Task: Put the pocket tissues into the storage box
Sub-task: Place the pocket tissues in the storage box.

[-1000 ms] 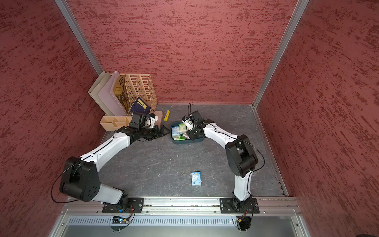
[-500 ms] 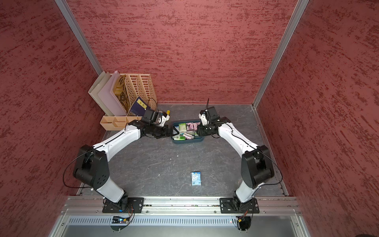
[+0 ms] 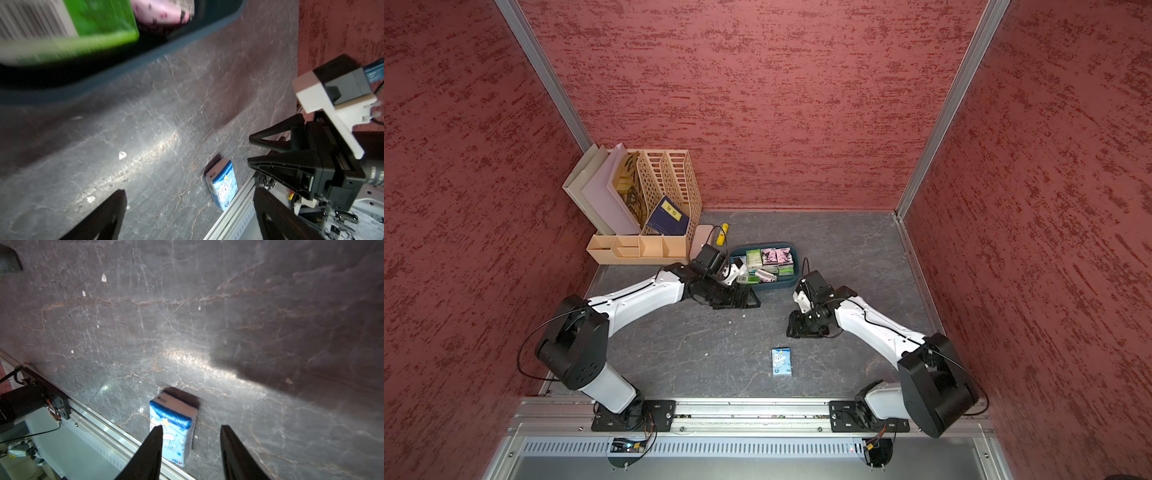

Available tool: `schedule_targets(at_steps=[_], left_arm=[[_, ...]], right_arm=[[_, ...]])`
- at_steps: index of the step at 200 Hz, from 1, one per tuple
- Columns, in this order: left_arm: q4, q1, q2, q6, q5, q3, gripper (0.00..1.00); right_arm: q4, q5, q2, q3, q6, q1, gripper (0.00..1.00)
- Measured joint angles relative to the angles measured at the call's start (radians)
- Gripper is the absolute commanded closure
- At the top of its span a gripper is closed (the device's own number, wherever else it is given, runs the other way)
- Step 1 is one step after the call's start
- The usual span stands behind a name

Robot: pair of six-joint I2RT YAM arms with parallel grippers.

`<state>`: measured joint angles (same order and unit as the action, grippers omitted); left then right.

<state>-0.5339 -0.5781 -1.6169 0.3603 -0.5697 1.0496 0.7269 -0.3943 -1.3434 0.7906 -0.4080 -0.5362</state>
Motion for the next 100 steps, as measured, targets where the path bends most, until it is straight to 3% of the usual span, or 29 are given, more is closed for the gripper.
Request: schedule_targets(at_steps=[75,100], left_arm=[[0.024,-0.005,0.028,0.035,-0.016,-0.079,0.0],[0.028,-0.005,0.028,0.035,-0.016,-0.079,0.0]], right_arm=[[-0.132,-0.04,-0.013,-0.116,-0.137,-0.116,0.58],[-0.164,-0.049,-0.038,-0.116,-0.153,-0.135,0.72]])
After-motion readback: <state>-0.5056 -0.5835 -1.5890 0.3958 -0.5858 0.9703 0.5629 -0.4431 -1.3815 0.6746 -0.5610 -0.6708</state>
